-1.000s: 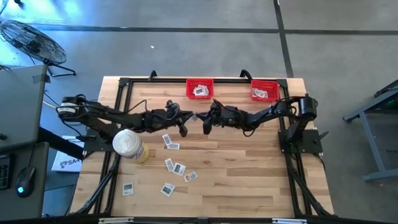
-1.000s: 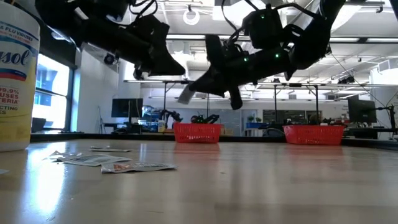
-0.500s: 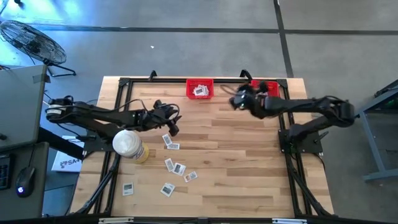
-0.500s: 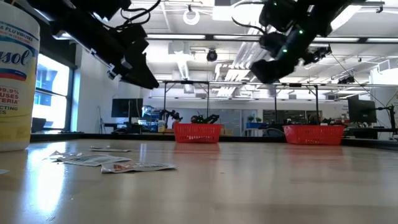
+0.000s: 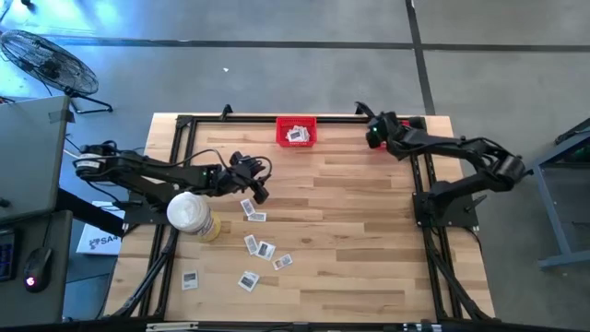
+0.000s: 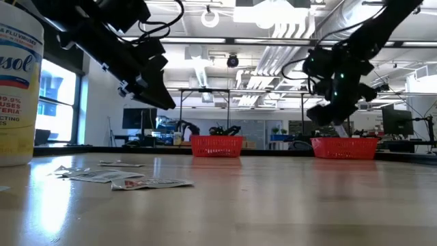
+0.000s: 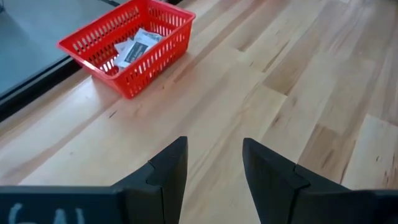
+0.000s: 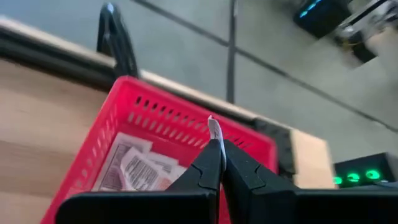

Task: Pick & Place First Aid Supplies
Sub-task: Put the ointment pack into the right red bin

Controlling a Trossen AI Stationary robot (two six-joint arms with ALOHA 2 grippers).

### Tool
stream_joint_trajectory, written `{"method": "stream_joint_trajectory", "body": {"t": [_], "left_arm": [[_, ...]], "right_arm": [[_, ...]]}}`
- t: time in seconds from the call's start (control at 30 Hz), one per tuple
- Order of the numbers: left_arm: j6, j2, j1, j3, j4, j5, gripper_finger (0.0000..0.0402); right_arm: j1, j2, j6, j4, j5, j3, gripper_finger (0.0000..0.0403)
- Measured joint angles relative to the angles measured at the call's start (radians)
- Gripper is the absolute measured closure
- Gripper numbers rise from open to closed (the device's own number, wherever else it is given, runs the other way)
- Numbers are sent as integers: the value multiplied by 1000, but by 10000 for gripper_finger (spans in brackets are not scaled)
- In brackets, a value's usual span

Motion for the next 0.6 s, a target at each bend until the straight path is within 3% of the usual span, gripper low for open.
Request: {"method": "stream_joint_trajectory", "body": {"t": [0.27, 0.47, 0.6], "left_arm": [[-17, 16, 0, 0, 5, 1, 250], [-25, 16, 0, 0, 5, 9, 250], [-25, 16, 0, 0, 20, 74, 250]], "right_arm": [[-60, 50, -31, 183, -3, -78, 403], [-62, 67, -9, 184, -25, -76, 399], [-61, 68, 18, 183, -28, -77, 395]]}}
